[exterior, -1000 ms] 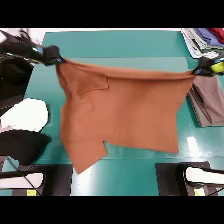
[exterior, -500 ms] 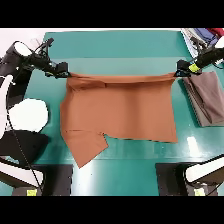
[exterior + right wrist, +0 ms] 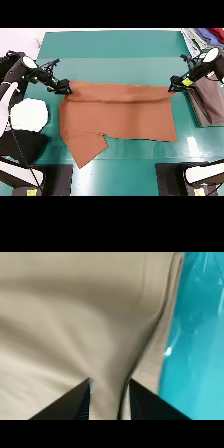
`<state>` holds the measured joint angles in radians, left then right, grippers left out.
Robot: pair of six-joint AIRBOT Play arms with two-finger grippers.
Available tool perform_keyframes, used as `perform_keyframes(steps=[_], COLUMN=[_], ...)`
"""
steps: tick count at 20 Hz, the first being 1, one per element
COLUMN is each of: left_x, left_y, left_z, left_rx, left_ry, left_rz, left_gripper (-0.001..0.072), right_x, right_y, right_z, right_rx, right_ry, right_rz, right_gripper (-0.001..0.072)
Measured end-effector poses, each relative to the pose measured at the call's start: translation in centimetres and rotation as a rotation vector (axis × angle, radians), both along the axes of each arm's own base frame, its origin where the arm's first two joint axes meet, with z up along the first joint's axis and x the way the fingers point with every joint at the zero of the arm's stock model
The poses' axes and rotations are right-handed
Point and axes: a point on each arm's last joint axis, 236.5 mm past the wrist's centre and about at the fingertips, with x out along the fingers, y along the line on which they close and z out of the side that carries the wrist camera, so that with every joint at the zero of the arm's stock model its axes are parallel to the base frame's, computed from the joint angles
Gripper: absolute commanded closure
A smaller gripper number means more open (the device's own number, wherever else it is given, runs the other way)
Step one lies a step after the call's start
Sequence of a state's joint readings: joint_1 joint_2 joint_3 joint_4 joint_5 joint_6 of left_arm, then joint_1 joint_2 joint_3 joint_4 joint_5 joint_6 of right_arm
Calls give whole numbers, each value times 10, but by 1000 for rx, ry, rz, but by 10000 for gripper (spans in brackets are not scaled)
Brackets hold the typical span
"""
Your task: Fold the shirts.
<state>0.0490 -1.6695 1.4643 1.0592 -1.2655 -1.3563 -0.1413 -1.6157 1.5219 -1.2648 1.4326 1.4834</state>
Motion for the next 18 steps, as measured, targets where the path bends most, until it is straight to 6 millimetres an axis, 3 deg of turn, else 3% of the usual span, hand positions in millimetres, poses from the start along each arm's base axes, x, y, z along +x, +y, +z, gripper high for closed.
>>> perform_keyframes(steps=[3, 5, 7, 10, 14, 16, 18], left_x=[-10, -20, -45, -109, -202, -235, -254], left_y=[2, 11, 26, 41, 38, 28, 18], left_z=[8, 25, 37, 31, -3, -21, -35], left_rx=[-4, 38, 112, 190, 191, 157, 114], left_ry=[25, 10, 11, 73, 195, 248, 280], left_rz=[34, 43, 53, 73, 109, 129, 155], left_gripper=[111, 111, 110, 111, 110, 111, 111], right_x=[-8, -13, -22, -28, -32, -33, -34], right_y=[1, -2, -3, -5, -4, -4, -4], right_z=[6, 25, 49, 84, 113, 119, 122], right_rx=[17, 18, 16, 2, -12, -12, -13], right_ry=[-9, -47, -89, -180, -267, -285, -294], right_rz=[-18, -29, -27, -22, -20, -20, -19], right_gripper=[419, 419, 419, 419, 418, 418, 419])
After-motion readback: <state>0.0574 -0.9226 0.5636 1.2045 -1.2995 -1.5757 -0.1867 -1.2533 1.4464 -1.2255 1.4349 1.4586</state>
